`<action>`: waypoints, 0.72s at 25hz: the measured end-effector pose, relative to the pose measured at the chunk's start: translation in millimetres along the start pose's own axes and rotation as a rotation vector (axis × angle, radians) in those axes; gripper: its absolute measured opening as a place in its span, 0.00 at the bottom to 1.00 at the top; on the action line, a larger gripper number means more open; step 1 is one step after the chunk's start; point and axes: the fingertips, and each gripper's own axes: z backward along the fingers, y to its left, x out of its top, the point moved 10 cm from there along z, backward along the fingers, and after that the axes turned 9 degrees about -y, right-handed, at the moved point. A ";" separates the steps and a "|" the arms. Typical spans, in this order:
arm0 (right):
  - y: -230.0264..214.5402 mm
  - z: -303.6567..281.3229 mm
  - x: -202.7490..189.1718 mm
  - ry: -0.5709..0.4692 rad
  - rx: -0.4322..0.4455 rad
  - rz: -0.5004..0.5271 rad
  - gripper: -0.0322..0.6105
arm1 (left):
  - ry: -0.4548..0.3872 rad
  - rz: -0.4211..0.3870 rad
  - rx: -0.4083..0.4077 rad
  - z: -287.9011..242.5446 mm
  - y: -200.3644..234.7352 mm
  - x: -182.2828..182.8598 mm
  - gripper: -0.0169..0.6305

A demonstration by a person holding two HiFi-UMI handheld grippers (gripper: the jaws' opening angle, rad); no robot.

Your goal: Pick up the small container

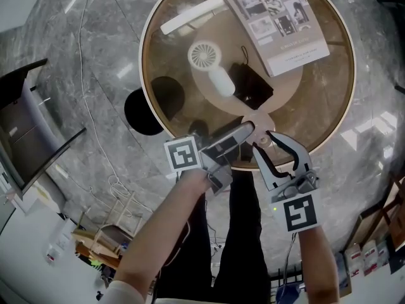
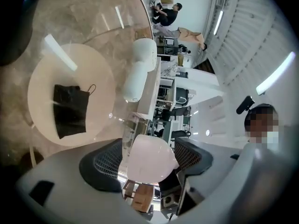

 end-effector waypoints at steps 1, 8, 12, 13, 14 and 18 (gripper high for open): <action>1.5 -0.4 1.1 0.001 0.005 0.001 0.27 | 0.002 0.017 -0.027 -1.0 -0.9 -0.9 0.56; 13.7 7.0 19.5 -0.002 0.022 -0.014 0.27 | 0.035 0.102 -0.189 -1.7 -11.1 -6.7 0.53; 21.5 12.8 35.4 -0.006 0.026 -0.005 0.26 | 0.061 0.140 -0.273 0.6 -22.4 -7.7 0.52; 22.3 14.2 38.7 -0.010 0.024 -0.002 0.26 | 0.066 0.141 -0.281 0.7 -25.8 -7.7 0.53; 23.2 15.8 41.7 -0.014 0.022 -0.001 0.26 | 0.069 0.139 -0.285 1.2 -29.8 -7.9 0.53; 30.5 23.0 58.3 -0.038 0.011 -0.019 0.26 | 0.080 0.129 -0.289 8.9 -50.2 -7.8 0.52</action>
